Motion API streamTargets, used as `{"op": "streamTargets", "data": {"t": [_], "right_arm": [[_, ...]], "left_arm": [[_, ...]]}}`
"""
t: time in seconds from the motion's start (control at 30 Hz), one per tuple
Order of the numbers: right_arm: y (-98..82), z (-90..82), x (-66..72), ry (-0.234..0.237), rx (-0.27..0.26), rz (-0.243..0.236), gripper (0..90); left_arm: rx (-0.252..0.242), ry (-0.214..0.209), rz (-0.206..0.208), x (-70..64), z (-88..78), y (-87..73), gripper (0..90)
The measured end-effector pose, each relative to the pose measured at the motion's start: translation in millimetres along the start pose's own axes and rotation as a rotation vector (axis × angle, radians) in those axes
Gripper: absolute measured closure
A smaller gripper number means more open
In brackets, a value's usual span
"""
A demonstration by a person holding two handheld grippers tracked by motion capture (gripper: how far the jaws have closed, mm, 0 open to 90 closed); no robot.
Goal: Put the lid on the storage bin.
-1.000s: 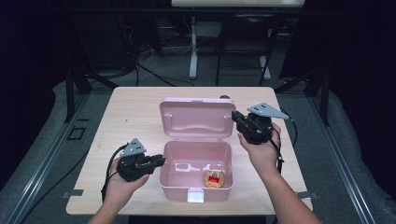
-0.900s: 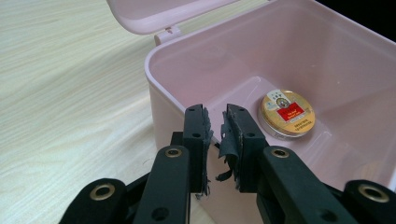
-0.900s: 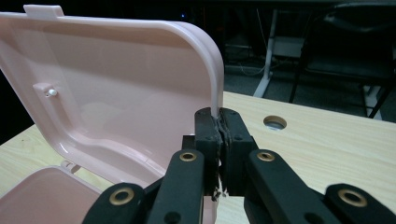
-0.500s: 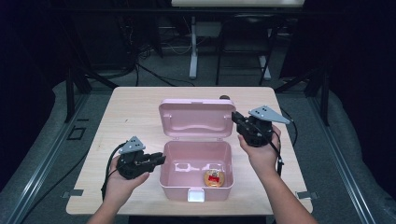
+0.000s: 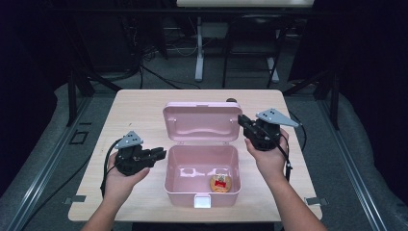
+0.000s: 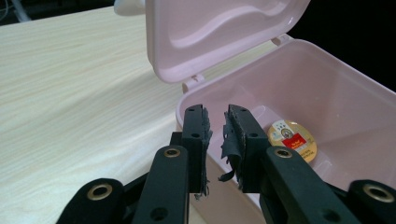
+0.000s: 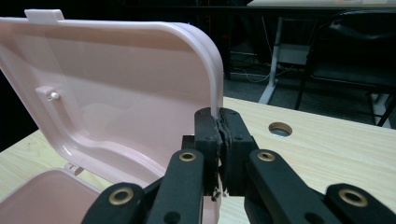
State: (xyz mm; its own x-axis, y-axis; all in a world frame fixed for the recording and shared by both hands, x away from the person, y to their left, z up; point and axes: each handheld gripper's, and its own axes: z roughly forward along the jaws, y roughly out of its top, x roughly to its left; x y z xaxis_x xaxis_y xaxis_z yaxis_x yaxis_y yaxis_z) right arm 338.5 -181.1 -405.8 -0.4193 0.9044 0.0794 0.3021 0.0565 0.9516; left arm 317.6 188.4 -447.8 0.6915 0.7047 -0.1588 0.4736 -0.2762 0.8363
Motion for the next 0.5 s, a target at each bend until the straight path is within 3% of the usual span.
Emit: {"op": "streamTargets", "data": {"t": [0.5], "right_arm": [[1.9,2.4,1.9,0.011,0.009,-0.008,86.7]], "left_arm": [[-0.04,0.046,0.016,7.5,-9.7,27.8,75.2]]}}
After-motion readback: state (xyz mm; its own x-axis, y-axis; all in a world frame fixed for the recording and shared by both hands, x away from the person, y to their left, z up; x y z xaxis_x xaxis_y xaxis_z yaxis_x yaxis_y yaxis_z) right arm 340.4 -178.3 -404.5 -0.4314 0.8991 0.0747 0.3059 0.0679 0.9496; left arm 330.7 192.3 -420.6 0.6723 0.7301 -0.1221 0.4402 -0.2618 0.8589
